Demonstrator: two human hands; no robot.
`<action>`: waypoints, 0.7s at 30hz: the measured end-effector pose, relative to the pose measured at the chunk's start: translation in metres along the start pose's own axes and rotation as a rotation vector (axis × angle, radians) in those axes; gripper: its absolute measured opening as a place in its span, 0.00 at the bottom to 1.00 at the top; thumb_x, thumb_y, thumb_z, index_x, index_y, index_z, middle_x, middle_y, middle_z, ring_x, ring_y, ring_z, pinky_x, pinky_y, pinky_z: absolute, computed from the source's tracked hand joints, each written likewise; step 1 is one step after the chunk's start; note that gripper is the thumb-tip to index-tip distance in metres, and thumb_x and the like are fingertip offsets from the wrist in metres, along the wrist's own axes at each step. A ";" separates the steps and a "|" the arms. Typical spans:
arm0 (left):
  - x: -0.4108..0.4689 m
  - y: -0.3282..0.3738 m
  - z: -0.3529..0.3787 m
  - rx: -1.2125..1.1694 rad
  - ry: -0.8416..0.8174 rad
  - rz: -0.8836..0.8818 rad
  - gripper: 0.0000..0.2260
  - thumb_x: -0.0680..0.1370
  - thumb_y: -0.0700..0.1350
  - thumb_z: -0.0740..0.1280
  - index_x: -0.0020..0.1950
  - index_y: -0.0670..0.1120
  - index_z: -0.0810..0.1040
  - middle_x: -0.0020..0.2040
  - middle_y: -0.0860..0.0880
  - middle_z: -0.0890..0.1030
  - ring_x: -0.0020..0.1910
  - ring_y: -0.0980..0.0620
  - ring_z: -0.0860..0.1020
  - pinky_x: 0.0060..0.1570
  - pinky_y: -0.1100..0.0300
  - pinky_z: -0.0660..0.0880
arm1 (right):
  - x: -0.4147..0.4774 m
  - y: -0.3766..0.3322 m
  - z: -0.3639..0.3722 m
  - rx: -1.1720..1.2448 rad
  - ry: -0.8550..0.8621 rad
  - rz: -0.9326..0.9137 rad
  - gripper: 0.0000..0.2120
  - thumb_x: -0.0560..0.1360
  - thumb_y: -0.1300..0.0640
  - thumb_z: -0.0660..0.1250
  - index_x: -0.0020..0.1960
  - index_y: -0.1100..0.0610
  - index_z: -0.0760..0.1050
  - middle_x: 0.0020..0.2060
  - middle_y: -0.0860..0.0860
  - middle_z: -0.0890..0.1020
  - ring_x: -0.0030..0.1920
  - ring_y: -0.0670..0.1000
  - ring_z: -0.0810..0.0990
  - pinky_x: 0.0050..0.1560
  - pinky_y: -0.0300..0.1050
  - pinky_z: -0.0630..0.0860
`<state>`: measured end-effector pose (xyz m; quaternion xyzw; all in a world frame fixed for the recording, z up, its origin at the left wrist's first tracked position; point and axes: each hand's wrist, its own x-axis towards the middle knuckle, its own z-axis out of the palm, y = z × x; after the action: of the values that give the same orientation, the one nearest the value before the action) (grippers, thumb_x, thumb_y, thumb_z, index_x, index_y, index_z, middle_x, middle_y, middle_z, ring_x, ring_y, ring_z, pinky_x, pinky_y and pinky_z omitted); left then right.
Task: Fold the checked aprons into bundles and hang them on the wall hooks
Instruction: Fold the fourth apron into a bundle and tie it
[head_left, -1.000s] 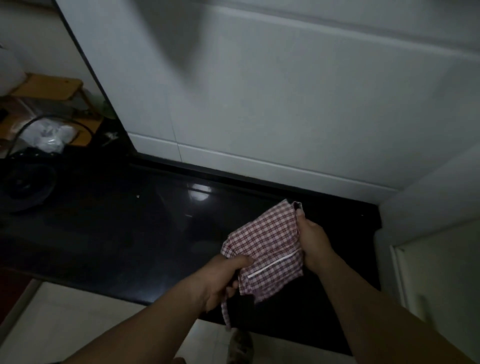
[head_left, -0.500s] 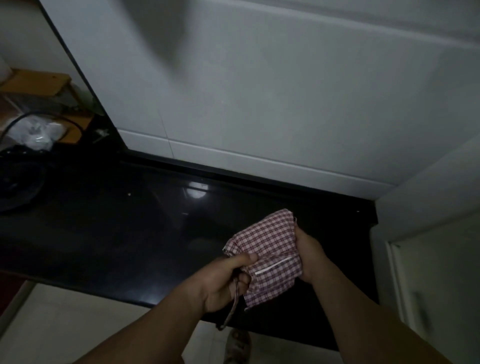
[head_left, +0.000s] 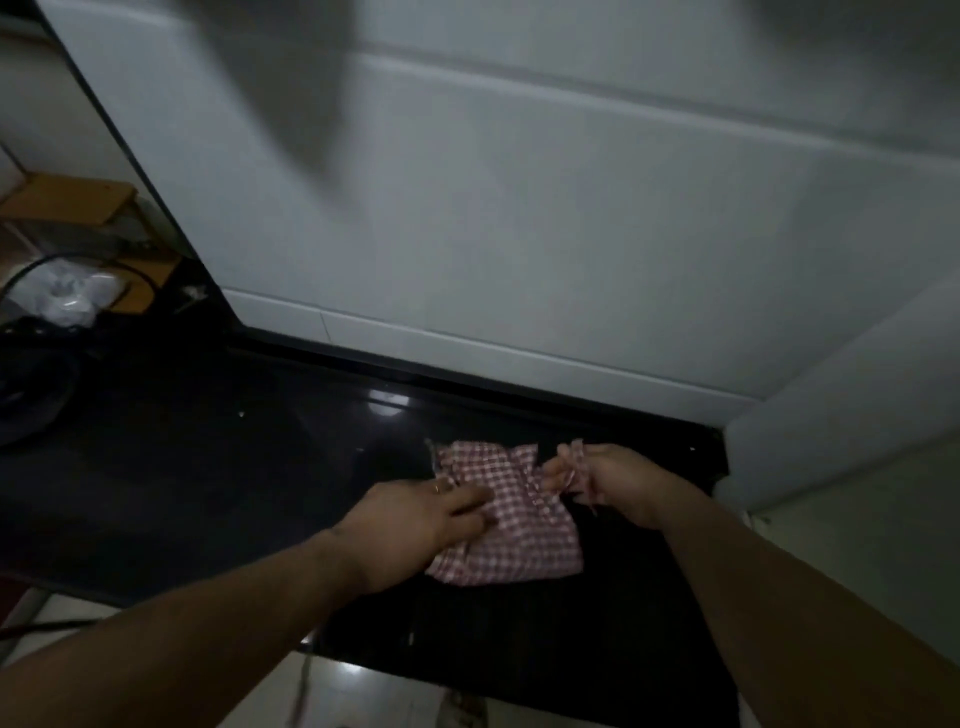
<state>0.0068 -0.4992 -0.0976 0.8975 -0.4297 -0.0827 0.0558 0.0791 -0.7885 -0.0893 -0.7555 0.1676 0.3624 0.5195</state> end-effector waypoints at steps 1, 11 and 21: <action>0.001 0.004 0.007 0.012 -0.128 -0.002 0.23 0.83 0.46 0.57 0.78 0.57 0.61 0.82 0.50 0.60 0.66 0.40 0.77 0.56 0.45 0.79 | 0.000 0.003 0.005 -0.115 0.027 0.004 0.18 0.85 0.47 0.61 0.52 0.58 0.83 0.47 0.53 0.87 0.48 0.51 0.84 0.51 0.44 0.74; 0.006 0.017 -0.003 0.025 -0.393 -0.047 0.34 0.81 0.41 0.65 0.84 0.52 0.55 0.85 0.46 0.50 0.63 0.39 0.78 0.55 0.46 0.77 | -0.012 -0.040 0.045 0.035 0.481 -0.358 0.23 0.85 0.48 0.58 0.33 0.55 0.73 0.29 0.51 0.79 0.31 0.50 0.79 0.41 0.46 0.73; -0.025 -0.022 -0.051 -0.076 -0.302 -0.153 0.15 0.80 0.53 0.64 0.66 0.55 0.76 0.66 0.50 0.79 0.54 0.43 0.82 0.48 0.53 0.77 | -0.016 0.008 0.142 -0.521 0.164 -0.280 0.20 0.84 0.44 0.50 0.45 0.52 0.76 0.45 0.50 0.82 0.47 0.53 0.80 0.55 0.53 0.77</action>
<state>0.0184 -0.4642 -0.0486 0.9020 -0.3603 -0.2371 0.0182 0.0103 -0.6654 -0.1108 -0.9058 0.0046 0.2558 0.3377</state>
